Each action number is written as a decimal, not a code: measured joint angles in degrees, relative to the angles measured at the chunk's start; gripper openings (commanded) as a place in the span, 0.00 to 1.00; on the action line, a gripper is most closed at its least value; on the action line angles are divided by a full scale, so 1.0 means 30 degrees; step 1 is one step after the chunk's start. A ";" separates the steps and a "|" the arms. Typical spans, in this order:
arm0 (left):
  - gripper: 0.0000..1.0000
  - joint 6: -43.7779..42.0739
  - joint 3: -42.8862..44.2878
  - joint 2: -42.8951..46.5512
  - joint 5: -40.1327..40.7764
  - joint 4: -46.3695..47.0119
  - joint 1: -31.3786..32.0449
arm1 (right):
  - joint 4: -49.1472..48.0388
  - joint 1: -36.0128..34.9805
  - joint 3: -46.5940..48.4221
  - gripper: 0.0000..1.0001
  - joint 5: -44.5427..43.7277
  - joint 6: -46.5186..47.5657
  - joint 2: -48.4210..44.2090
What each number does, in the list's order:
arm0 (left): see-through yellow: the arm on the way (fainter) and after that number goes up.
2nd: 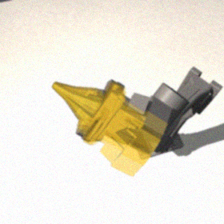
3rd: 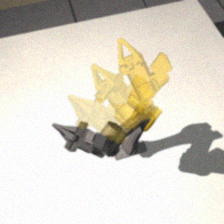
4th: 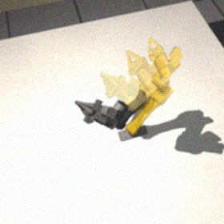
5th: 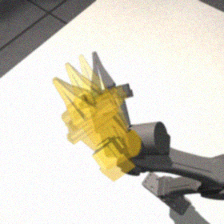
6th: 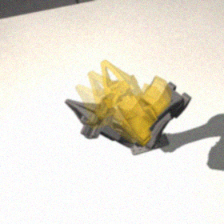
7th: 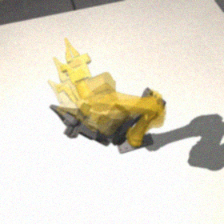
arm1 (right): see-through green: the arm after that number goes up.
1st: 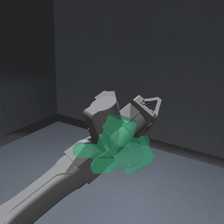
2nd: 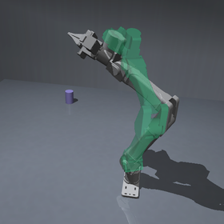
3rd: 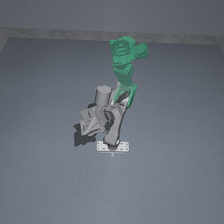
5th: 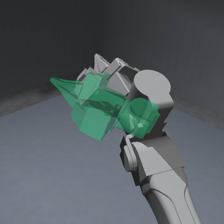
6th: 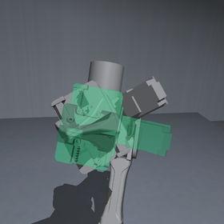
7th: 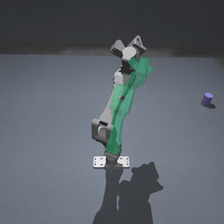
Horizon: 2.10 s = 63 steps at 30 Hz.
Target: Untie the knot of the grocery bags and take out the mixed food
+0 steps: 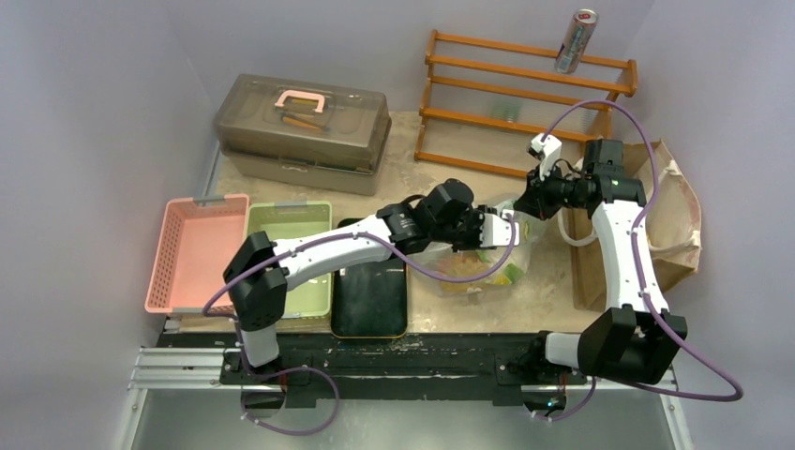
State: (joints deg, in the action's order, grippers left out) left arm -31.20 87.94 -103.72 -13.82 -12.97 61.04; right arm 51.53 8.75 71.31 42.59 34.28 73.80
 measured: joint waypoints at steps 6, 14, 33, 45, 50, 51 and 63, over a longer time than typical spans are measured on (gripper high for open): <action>0.00 -0.0423 -0.3286 0.2324 0.1574 0.0415 -0.0481 | -0.0153 0.0000 -0.0146 0.00 -0.0532 -0.0189 -0.0029; 0.00 -0.1042 -0.7898 0.8502 0.0466 -0.0146 -0.2623 | -0.0576 0.0015 -0.0481 0.00 -0.1450 -0.0175 -0.0299; 0.88 -0.3526 -1.1366 1.0907 -0.2484 -0.2754 -0.4335 | 0.3672 0.0117 0.1596 0.99 -0.0583 0.2237 0.0248; 1.00 0.6113 -0.6309 1.1919 -0.4197 -0.3548 -0.4335 | 0.1625 -0.5020 0.3351 0.95 -0.2769 -0.0816 0.1100; 1.00 1.1373 -0.6513 1.2954 -0.4102 -0.3657 -0.4022 | 0.1246 -0.6441 0.3155 0.39 -0.5115 -0.0423 0.2062; 1.00 1.2211 -0.6594 1.3041 -0.3905 -0.3708 -0.3825 | 0.1268 -0.6732 0.3155 0.19 -0.5472 -0.0284 0.2259; 0.88 2.1850 -0.6892 1.1336 -0.3614 -0.2120 -0.1647 | 0.1035 -0.7074 0.4036 0.00 -0.6477 -0.2900 0.1246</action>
State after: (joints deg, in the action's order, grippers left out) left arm 34.35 67.26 -69.71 -24.67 -19.33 56.10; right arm 54.63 -12.47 83.42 23.16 25.58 77.54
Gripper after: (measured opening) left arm 0.896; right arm 0.007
